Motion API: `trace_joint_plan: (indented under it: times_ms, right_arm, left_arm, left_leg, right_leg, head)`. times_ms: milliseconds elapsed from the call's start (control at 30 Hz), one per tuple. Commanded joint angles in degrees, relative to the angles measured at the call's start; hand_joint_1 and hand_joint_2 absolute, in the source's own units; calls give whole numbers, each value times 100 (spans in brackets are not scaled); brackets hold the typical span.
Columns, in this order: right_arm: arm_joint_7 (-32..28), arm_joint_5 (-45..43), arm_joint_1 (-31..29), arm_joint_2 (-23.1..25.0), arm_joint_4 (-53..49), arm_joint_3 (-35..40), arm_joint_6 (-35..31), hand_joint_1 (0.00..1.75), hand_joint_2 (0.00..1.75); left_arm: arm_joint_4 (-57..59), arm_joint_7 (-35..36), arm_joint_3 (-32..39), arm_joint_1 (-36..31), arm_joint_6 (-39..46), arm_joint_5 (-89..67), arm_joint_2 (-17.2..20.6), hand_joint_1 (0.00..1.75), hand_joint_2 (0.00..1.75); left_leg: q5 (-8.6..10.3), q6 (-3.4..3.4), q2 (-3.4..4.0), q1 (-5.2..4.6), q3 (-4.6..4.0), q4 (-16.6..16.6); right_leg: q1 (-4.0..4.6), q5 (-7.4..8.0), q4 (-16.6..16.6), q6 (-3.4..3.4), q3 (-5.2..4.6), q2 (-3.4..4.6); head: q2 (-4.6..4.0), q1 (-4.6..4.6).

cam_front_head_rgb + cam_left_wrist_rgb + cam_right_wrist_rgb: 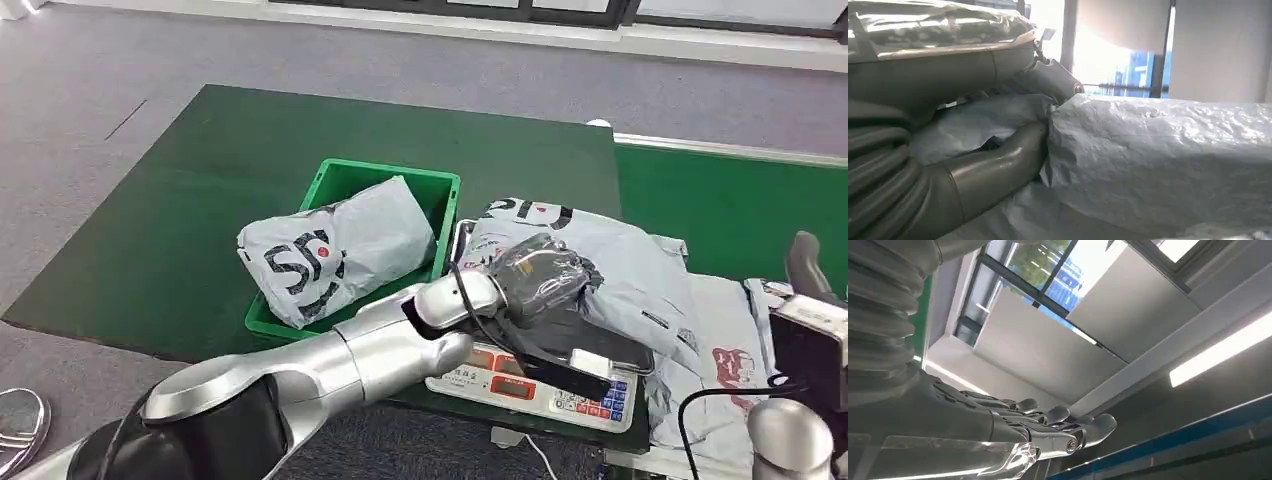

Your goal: Moved the parcel from conveyor to table for the left to box.

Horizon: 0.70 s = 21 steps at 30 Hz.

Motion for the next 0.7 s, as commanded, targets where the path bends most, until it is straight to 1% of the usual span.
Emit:
trace_joint_plan:
  times_ms: [33, 100, 167, 267, 333, 400, 500, 700]
  right_arm:
    - [-50, -26, -214, 183, 432, 141, 2, 0, 175]
    - [-89, -49, -405, 155, 648, 201, 2, 0, 175]
    - [-121, -74, -532, 163, 730, 229, 2, 0, 175]
    - [-112, -68, -700, 181, 796, 291, 2, 0, 175]
    - [-93, -43, -715, 198, 777, 276, 2, 0, 175]
    - [-31, 7, -723, 224, 713, 245, 2, 0, 175]
    - [46, 63, -756, 246, 660, 217, 2, 0, 175]
    - [89, 110, -583, 238, 558, 183, 2, 0, 175]
  left_arm:
    - [81, -69, 393, -35, 164, 61, 100, 175, 175]
    - [102, 26, 315, -82, -114, 53, 100, 175, 175]
    - [97, 4, 459, -57, 103, 147, 100, 175, 175]
    - [128, 3, 473, -112, 37, 107, 100, 175, 175]
    - [120, 6, 466, -113, -31, 97, 100, 175, 175]
    - [41, 55, 492, -103, -16, 117, 100, 175, 175]
    - [-39, 121, 461, -136, -70, 139, 100, 175, 175]
    - [-69, 135, 447, -145, -97, 276, 100, 175, 175]
  left_leg:
    - [2, -2, 25, 4, 5, -8]
    - [3, -1, 28, 3, 3, -8]
    - [-1, 0, 26, 0, 2, -1]
    - [1, -1, 36, 0, -1, -3]
    - [2, -1, 35, 3, -4, -1]
    - [1, -1, 19, 0, -1, -1]
    - [1, 0, 28, 1, -3, -1]
    - [3, -1, 16, 3, -4, -1]
  right_leg:
    - [5, 11, -11, -8, -1, 24]
    - [4, 14, -12, -8, -5, 28]
    - [0, 7, -1, -4, -6, 26]
    - [1, 13, -3, -6, -11, 35]
    - [4, 14, -3, -7, -12, 34]
    - [0, 5, 0, -4, -6, 18]
    - [2, 9, -1, -7, -11, 26]
    - [4, 8, -2, -7, -8, 15]
  head:
    - [0, 0]
    - [0, 0]
    - [0, 2]
    - [0, 2]
    - [0, 0]
    - [0, 0]
    - [0, 0]
    - [0, 0]
